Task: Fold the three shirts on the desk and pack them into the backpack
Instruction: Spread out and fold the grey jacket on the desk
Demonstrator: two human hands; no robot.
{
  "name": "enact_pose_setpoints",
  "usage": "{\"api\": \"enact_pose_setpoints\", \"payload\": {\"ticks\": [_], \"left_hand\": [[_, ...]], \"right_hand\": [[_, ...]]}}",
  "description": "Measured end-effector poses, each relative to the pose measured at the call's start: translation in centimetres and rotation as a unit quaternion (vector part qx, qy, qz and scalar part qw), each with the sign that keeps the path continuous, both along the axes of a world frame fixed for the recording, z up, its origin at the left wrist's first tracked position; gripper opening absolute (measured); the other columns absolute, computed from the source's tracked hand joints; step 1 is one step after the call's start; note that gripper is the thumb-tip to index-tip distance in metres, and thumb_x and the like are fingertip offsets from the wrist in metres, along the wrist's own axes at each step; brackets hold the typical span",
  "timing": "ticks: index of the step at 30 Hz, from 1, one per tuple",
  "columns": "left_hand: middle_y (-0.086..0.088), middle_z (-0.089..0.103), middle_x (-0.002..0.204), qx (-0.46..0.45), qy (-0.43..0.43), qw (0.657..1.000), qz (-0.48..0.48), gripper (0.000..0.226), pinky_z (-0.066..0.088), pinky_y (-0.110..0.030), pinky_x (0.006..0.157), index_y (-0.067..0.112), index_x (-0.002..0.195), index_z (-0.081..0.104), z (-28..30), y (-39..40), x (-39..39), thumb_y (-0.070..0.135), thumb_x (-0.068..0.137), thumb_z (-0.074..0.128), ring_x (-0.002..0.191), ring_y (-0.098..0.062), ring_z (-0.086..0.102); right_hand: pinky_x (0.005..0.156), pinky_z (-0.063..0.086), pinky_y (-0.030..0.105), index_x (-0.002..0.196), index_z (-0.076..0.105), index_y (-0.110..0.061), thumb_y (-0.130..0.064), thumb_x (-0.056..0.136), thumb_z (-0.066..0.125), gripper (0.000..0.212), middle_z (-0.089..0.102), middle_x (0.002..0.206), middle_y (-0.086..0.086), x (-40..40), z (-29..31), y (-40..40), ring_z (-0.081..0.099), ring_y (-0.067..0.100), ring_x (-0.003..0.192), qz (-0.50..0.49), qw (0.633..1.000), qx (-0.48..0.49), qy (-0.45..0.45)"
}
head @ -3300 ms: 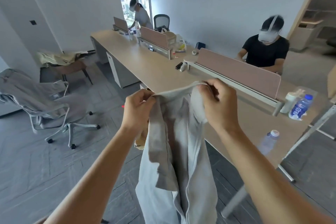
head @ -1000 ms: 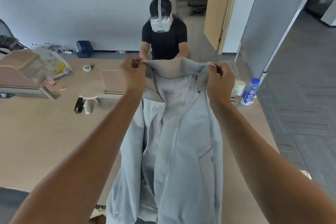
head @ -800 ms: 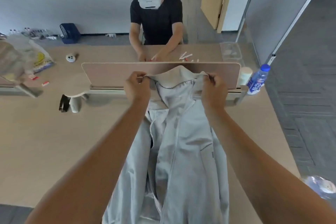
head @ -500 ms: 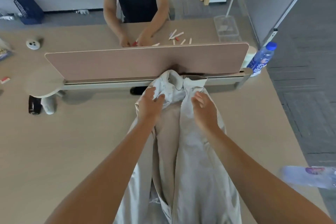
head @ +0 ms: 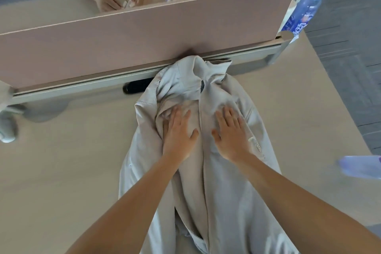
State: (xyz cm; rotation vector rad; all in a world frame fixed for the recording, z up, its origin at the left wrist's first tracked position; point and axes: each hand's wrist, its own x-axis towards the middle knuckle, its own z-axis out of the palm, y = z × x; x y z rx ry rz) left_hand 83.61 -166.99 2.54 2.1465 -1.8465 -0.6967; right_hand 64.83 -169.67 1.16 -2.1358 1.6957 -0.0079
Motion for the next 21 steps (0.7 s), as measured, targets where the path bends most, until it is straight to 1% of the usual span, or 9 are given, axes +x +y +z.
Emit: {"api": "enact_pose_setpoints", "payload": {"ticks": [1, 3, 5, 7, 10, 14, 18, 20, 21], "left_hand": [[-0.004, 0.013, 0.173, 0.019, -0.033, 0.999, -0.006, 0.070, 0.003, -0.048, 0.128, 0.026, 0.161, 0.029, -1.0, 0.0, -0.2, 0.044, 0.098, 0.054, 0.160, -0.022, 0.004], [-0.008, 0.007, 0.173, 0.051, -0.107, 0.993, -0.017, 0.073, -0.001, -0.052, 0.128, 0.028, 0.163, 0.020, -3.1, 0.0, -0.7, 0.057, 0.100, 0.044, 0.160, -0.025, 0.001], [-0.011, 0.005, 0.174, 0.038, -0.154, 0.987, -0.025, 0.074, -0.003, -0.055, 0.127, 0.029, 0.164, 0.018, -4.7, 0.2, -1.5, 0.064, 0.101, 0.033, 0.160, -0.028, 0.000], [-0.013, 0.007, 0.173, 0.004, -0.178, 0.984, -0.019, 0.075, 0.001, -0.059, 0.127, 0.028, 0.165, 0.019, -6.0, 0.1, -2.3, 0.066, 0.100, 0.026, 0.160, -0.030, 0.003], [-0.013, 0.005, 0.174, -0.022, -0.200, 0.979, -0.008, 0.074, 0.001, -0.062, 0.125, 0.030, 0.166, 0.015, -7.3, -0.5, -4.0, 0.067, 0.102, 0.023, 0.161, -0.029, -0.002], [-0.014, 0.003, 0.174, -0.026, -0.193, 0.981, -0.012, 0.073, 0.000, -0.065, 0.124, 0.030, 0.166, 0.011, -7.6, -2.5, -7.1, 0.066, 0.103, 0.021, 0.160, -0.031, -0.006], [-0.012, -0.003, 0.174, 0.008, -0.172, 0.985, -0.029, 0.075, -0.010, -0.065, 0.123, 0.031, 0.166, 0.003, -7.2, -4.8, -9.9, 0.067, 0.102, 0.017, 0.159, -0.032, -0.016], [-0.010, -0.007, 0.174, 0.040, -0.148, 0.987, -0.040, 0.075, -0.011, -0.061, 0.124, 0.031, 0.166, 0.001, -6.3, -5.6, -10.6, 0.064, 0.103, 0.025, 0.158, -0.029, -0.019], [-0.009, -0.005, 0.174, 0.050, -0.127, 0.990, -0.043, 0.075, -0.008, -0.058, 0.125, 0.029, 0.166, 0.005, -5.7, -5.7, -10.6, 0.061, 0.103, 0.031, 0.159, -0.027, -0.017]], "right_hand": [[0.129, -0.007, 0.042, 0.168, 0.014, -0.019, -0.042, 0.109, 0.040, 0.068, -0.001, 0.176, 0.006, -0.1, -0.9, -0.1, -0.004, 0.024, 0.162, 0.000, 1.000, -0.005, 0.012], [0.129, -0.012, 0.042, 0.168, 0.004, -0.022, -0.049, 0.110, 0.031, 0.070, -0.011, 0.175, 0.003, -0.4, -2.8, -0.2, -0.014, 0.020, 0.161, 0.005, 0.999, -0.004, 0.035], [0.129, -0.013, 0.042, 0.167, -0.006, -0.023, -0.055, 0.109, 0.021, 0.072, -0.019, 0.174, 0.002, -1.2, -4.2, -0.2, -0.022, 0.018, 0.159, 0.012, 0.998, -0.017, 0.054], [0.129, -0.010, 0.044, 0.167, -0.010, -0.024, -0.058, 0.107, 0.016, 0.073, -0.019, 0.174, 0.002, -2.0, -5.1, -0.6, -0.022, 0.018, 0.159, 0.018, 0.997, -0.039, 0.060], [0.130, -0.005, 0.047, 0.167, -0.007, -0.024, -0.058, 0.107, 0.017, 0.073, -0.015, 0.175, 0.002, -4.0, -5.7, -2.0, -0.016, 0.019, 0.160, 0.025, 0.996, -0.060, 0.060], [0.131, 0.000, 0.049, 0.168, 0.003, -0.023, -0.057, 0.107, 0.021, 0.072, -0.005, 0.176, 0.003, -7.7, -5.7, -4.8, -0.005, 0.021, 0.162, 0.032, 0.995, -0.077, 0.053], [0.131, 0.000, 0.049, 0.168, 0.002, -0.025, -0.059, 0.107, 0.017, 0.072, -0.004, 0.176, 0.002, -10.7, -5.5, -7.3, -0.006, 0.020, 0.162, 0.032, 0.995, -0.076, 0.061], [0.131, -0.002, 0.048, 0.168, 0.000, -0.026, -0.061, 0.106, 0.015, 0.072, -0.007, 0.176, 0.001, -11.9, -5.5, -8.2, -0.009, 0.019, 0.162, 0.040, 0.995, -0.071, 0.065], [0.131, -0.003, 0.048, 0.168, -0.001, -0.027, -0.062, 0.106, 0.014, 0.072, -0.007, 0.176, 0.000, -12.4, -5.5, -8.7, -0.010, 0.018, 0.161, 0.046, 0.994, -0.067, 0.066]]}}
